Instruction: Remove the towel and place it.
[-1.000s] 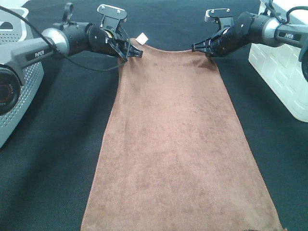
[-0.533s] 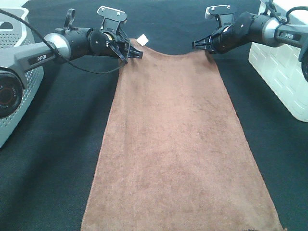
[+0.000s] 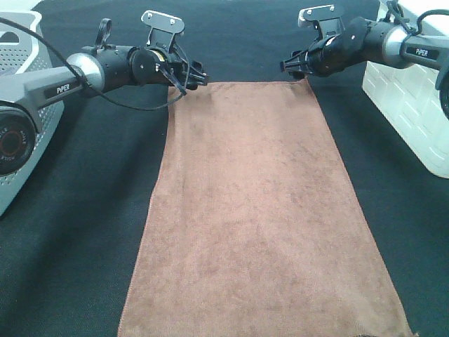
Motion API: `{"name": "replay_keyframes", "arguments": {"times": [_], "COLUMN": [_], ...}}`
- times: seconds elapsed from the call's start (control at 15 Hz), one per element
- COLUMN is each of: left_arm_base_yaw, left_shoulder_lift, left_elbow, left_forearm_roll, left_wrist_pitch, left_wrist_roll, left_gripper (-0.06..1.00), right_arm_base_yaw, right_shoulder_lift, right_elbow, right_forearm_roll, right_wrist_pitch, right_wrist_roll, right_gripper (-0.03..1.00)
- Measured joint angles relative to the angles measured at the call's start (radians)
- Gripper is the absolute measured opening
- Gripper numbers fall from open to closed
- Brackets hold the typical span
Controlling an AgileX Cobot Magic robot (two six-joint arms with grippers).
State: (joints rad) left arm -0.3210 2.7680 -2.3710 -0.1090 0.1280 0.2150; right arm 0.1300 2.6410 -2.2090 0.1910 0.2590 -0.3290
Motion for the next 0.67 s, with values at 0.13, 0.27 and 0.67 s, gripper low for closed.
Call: {"name": "replay_keyframes", "arguments": {"times": [0.13, 0.27, 0.67], "left_arm_base_yaw": [0.0, 0.0, 0.012], "left_shoulder_lift": [-0.015, -0.066, -0.356], "left_elbow": [0.0, 0.0, -0.001], "left_forearm_roll": [0.013, 0.015, 0.067], "left_wrist_pitch": [0.033, 0.154, 0.676], "left_wrist_roll": [0.0, 0.0, -0.093], "left_gripper": [0.76, 0.8, 0.99], "right_arm_base_yaw": [0.0, 0.0, 0.0], "right_shoulder_lift": [-0.019, -0.085, -0.401], "right_elbow": [0.0, 0.0, 0.0], "right_forearm_roll": [0.0, 0.007, 0.022], "right_wrist_pitch": [0.064, 0.16, 0.608], "right_wrist_roll": [0.0, 0.023, 0.14], "right_gripper": [0.66, 0.71, 0.82]}}
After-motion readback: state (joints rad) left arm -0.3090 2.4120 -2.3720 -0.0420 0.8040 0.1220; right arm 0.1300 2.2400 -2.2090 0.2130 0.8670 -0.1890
